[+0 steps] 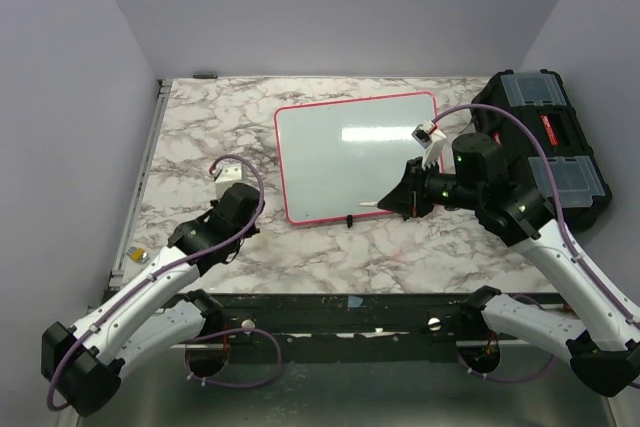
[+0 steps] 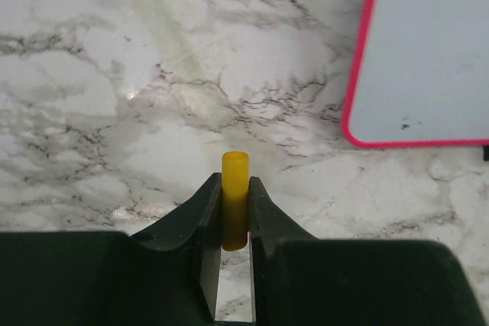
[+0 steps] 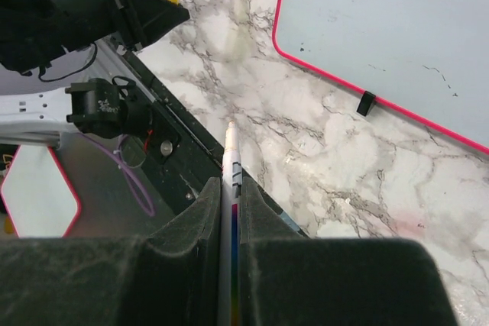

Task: Write a sentence on the whiteboard
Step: Place the pen cap at the center of the board.

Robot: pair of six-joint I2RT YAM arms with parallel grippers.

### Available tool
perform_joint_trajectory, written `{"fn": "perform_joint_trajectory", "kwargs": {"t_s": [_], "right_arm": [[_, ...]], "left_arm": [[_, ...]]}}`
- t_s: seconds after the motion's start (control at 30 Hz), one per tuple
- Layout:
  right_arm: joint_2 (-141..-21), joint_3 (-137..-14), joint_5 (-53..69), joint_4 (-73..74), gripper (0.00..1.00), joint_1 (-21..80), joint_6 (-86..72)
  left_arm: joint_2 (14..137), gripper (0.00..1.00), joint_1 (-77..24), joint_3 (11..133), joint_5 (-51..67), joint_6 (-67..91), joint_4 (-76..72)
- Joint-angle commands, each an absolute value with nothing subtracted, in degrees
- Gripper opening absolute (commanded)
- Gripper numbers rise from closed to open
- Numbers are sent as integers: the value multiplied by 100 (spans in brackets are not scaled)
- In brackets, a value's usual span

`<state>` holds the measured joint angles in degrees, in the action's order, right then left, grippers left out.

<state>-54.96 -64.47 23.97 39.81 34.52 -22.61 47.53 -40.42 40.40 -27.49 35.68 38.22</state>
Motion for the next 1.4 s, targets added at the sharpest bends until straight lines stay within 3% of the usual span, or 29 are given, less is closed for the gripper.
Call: {"fn": "perform_joint_trajectory", "kwargs": {"t_s": [0.0, 0.63, 0.83, 1.1, 1.37], "right_arm": [[-5491, -6359, 2259, 3773, 1, 3446, -2354], [-5558, -6293, 2461, 3713, 1, 3445, -2416], [-5548, -6276, 2440, 3735, 1, 3445, -2385], [-5519, -6225, 2400, 3806, 1, 3445, -2322], [-5480, -6208, 2378, 3814, 1, 3445, -2327]], "left_arm": [[4731, 0, -3430, 3563, -2850, 4630, 3860], [5357, 2, -2356, 2864, -2007, 4885, 2651], [5441, 14, -2185, 2813, -1846, 5085, 2497], [5325, 17, -2042, 2769, -1953, 5100, 2512], [4969, 55, -1980, 2865, -2227, 4983, 2838]]}}
